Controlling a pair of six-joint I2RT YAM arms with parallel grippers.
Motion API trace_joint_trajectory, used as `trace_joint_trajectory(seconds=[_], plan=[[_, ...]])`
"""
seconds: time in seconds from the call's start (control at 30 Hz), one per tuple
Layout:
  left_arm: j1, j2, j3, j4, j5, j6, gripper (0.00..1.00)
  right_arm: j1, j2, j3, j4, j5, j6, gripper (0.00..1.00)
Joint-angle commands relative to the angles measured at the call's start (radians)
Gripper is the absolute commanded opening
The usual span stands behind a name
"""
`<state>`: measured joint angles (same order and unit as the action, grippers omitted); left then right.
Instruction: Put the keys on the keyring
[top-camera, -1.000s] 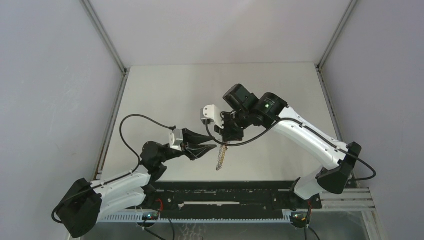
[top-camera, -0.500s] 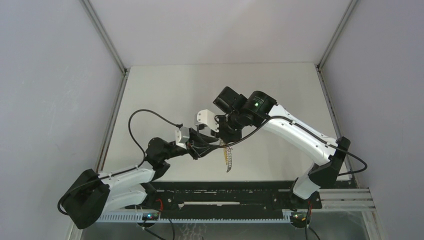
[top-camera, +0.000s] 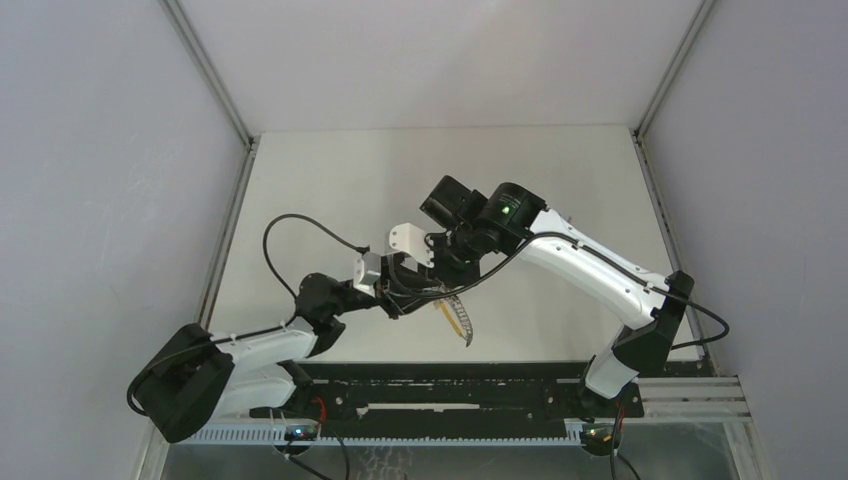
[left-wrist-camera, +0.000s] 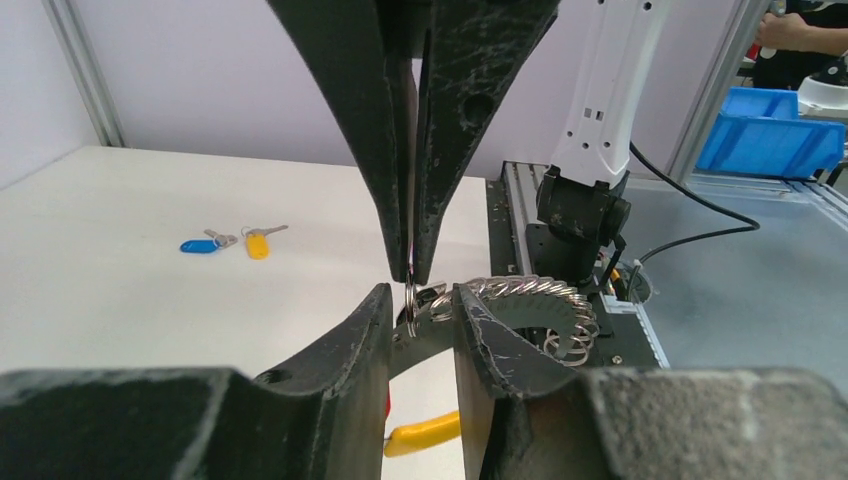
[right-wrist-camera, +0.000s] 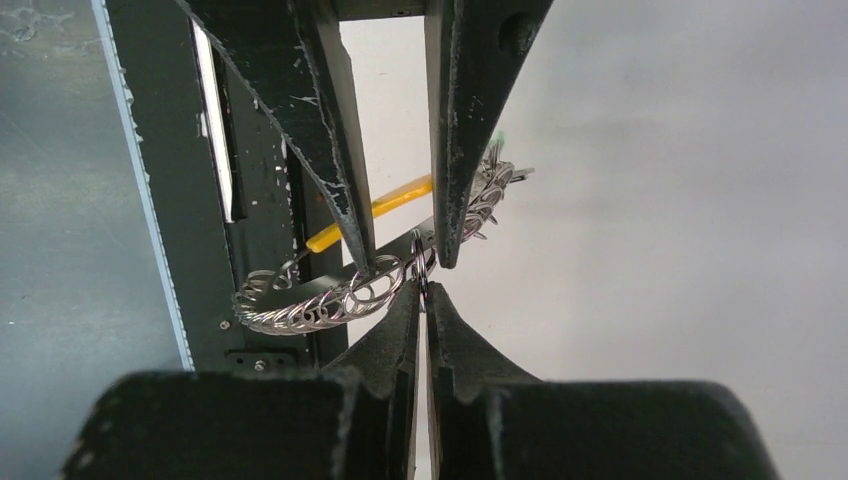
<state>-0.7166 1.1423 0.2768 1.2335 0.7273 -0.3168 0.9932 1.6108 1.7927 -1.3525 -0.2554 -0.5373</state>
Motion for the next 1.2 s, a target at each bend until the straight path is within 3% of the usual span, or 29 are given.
trace_joint_trajectory(seconds=[0.0, 0.33, 0.5, 0.73, 0.93, 1.17], plan=[[0.002, 0.021, 0.061, 0.029, 0.015, -0.011, 0.32, 0.015, -0.018, 0.049, 0.016, -0.002, -0.01, 0.0], [-0.007, 0.024, 0.078, -0.019, 0.024, 0.016, 0.16, 0.025, -0.015, 0.054, 0.016, 0.002, -0.009, 0.0], [-0.008, 0.015, 0.073, -0.02, 0.03, 0.019, 0.01, 0.022, -0.018, 0.049, 0.015, 0.008, -0.012, 0.0], [-0.008, -0.015, 0.06, -0.01, 0.023, 0.018, 0.01, 0.003, -0.08, -0.005, 0.066, 0.001, -0.01, 0.0], [-0.007, -0.047, 0.033, 0.055, -0.008, -0.012, 0.0, -0.096, -0.257, -0.203, 0.248, -0.166, 0.002, 0.24], [-0.007, -0.052, 0.028, 0.133, -0.004, -0.045, 0.0, -0.288, -0.493, -0.495, 0.61, -0.492, 0.106, 0.33]])
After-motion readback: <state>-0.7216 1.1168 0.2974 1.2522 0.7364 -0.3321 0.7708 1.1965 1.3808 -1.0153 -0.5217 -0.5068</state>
